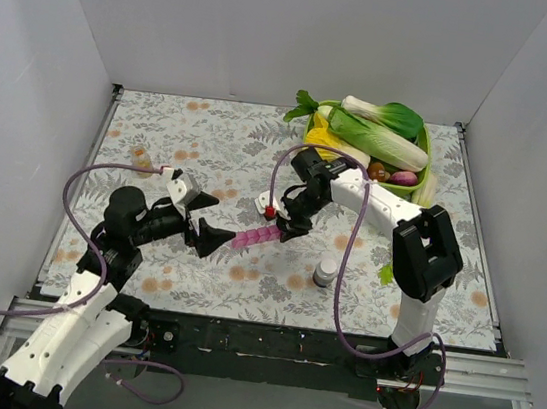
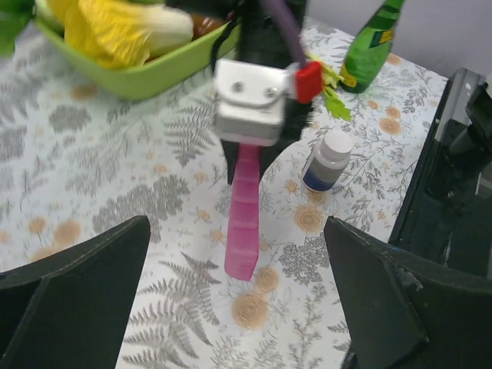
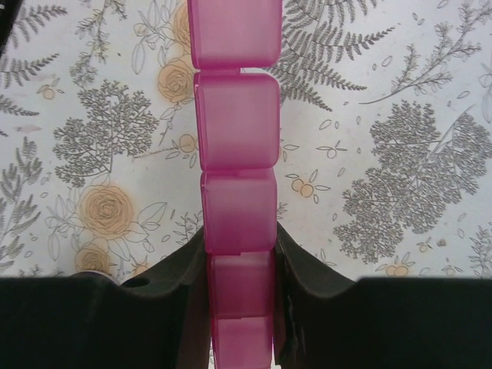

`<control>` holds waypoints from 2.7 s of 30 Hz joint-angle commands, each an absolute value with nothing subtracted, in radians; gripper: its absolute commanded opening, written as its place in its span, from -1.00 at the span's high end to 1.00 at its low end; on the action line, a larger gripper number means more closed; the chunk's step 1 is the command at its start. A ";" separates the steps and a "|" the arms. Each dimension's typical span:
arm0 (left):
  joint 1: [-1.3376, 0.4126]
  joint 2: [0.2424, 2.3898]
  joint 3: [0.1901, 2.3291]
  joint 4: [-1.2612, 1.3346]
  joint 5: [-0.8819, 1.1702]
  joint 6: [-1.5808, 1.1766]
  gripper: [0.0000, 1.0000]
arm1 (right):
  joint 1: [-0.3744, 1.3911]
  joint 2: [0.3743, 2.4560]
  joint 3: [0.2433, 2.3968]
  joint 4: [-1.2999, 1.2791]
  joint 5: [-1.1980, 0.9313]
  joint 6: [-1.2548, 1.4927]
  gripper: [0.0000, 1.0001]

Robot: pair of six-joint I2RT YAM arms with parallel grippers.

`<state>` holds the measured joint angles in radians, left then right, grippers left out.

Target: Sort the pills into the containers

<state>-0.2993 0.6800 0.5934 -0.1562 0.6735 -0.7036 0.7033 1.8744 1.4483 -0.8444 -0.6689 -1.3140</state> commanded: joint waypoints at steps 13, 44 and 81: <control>-0.385 0.886 0.624 -0.221 0.940 -0.209 -0.96 | 0.713 1.919 1.562 -1.022 -0.719 -1.339 0.72; -0.508 1.141 0.670 -0.264 0.667 -0.495 1.00 | 0.640 1.833 1.554 -0.838 -0.796 -1.088 -0.76; -0.222 1.626 0.844 -0.331 0.738 -1.026 -0.34 | 0.545 1.434 1.037 -0.402 -0.805 -1.213 -0.93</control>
